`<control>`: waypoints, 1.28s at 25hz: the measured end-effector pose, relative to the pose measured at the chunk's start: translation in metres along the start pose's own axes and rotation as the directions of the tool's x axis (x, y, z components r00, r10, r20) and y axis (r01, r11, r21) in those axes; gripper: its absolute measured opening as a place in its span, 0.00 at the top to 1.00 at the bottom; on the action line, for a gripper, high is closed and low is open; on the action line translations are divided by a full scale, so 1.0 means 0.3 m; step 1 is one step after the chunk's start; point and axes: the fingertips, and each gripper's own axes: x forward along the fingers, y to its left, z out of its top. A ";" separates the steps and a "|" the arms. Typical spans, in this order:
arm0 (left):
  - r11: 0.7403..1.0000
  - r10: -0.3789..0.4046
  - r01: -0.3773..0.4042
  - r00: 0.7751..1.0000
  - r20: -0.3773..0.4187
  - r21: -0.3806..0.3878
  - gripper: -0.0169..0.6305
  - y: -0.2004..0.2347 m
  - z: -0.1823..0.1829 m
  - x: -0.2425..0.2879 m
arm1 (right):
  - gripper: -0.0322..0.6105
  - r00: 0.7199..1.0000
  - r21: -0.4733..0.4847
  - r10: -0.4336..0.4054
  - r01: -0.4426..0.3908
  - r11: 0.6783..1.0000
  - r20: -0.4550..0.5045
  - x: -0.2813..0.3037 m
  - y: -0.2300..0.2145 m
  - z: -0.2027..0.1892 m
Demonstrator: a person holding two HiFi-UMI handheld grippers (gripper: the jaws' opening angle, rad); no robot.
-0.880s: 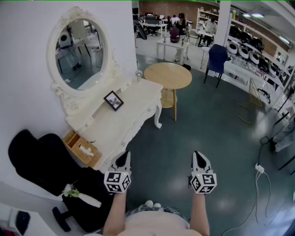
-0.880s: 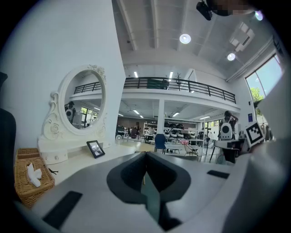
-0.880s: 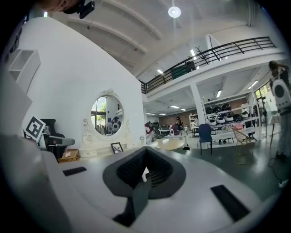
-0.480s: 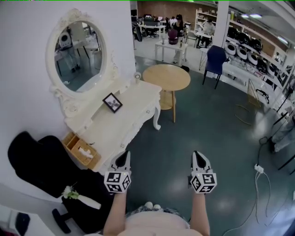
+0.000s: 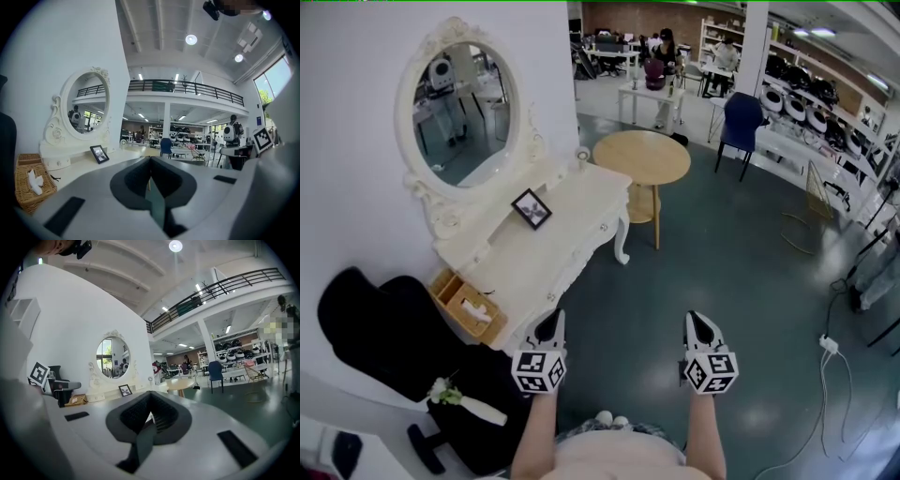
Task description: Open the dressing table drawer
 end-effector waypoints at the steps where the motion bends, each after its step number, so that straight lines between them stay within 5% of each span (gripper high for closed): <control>1: 1.000 -0.001 0.001 1.000 -0.001 0.001 0.93 -0.001 -0.002 -0.001 | 0.93 1.000 0.004 -0.001 0.001 1.000 0.002 -0.002 -0.002 -0.002; 7: 1.000 -0.005 0.005 1.000 -0.003 0.003 0.93 -0.006 0.001 0.000 | 0.92 0.999 0.000 0.024 -0.024 1.000 0.025 -0.009 0.022 0.013; 13: 1.000 -0.016 0.016 1.000 -0.010 -0.003 0.93 -0.003 -0.010 0.007 | 0.56 0.997 -0.023 0.056 -0.054 0.998 0.053 0.006 0.060 0.053; 18: 1.000 -0.017 0.017 1.000 -0.018 -0.009 0.93 0.018 -0.018 0.003 | 0.39 0.997 0.026 0.047 -0.048 0.999 0.063 0.017 0.070 0.045; 32: 0.998 -0.061 0.061 0.998 -0.024 -0.006 0.93 0.057 -0.033 0.063 | 0.35 0.999 0.026 0.012 -0.013 1.000 0.050 0.053 0.090 0.013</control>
